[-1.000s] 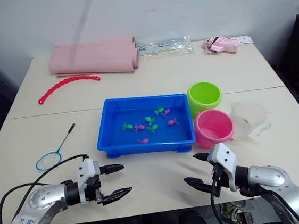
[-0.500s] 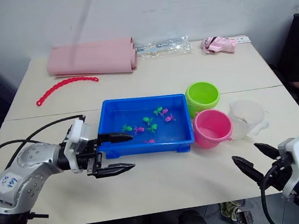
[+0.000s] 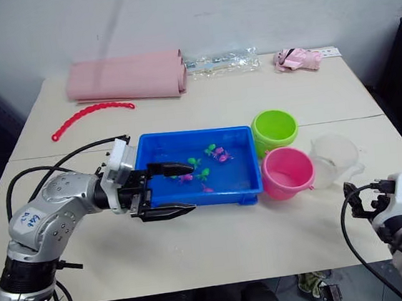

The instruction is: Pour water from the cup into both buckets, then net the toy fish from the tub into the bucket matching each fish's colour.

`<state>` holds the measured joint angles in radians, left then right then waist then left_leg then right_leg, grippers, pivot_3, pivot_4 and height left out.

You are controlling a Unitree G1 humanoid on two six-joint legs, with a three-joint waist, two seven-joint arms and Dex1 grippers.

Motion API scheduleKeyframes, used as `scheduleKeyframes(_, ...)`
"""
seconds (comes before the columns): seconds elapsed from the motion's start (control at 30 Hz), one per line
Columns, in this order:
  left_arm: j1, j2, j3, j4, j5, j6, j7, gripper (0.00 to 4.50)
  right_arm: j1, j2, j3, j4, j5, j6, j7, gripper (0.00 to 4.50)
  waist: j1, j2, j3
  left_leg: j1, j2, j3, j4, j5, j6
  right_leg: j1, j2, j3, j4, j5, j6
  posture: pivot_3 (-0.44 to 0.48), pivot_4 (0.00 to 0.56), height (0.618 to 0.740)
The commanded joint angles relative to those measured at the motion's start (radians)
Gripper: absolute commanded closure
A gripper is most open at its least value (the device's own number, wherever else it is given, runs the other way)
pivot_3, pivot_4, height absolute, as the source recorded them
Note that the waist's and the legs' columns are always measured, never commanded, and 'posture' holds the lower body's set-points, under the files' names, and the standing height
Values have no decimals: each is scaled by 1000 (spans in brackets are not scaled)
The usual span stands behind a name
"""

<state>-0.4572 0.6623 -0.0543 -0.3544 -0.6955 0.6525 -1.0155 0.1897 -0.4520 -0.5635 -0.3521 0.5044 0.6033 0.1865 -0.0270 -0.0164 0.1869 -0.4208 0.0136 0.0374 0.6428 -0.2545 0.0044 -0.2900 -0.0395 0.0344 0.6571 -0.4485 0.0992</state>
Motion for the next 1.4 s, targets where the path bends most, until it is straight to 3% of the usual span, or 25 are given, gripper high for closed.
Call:
scheduleKeyframes(0.03,-18,-9,4,-21,-1,1,14,57,-49,2,6,39,-50,-55,-25,0,0,0,0,0,0,0,0,0,0,0,0,0,0,0,0,0,150,740)
scheduleKeyframes(0.8,-26,13,33,-56,-10,30,49,57,-293,52,43,259,-168,-158,-139,0,-3,0,0,0,0,0,1,0,0,0,0,0,1,0,0,0,150,740)
scheduleKeyframes(1.4,-44,23,77,-63,-34,64,80,57,-383,20,84,487,-228,-341,-77,0,-3,0,0,0,0,0,1,0,0,0,0,0,1,0,0,0,150,740)
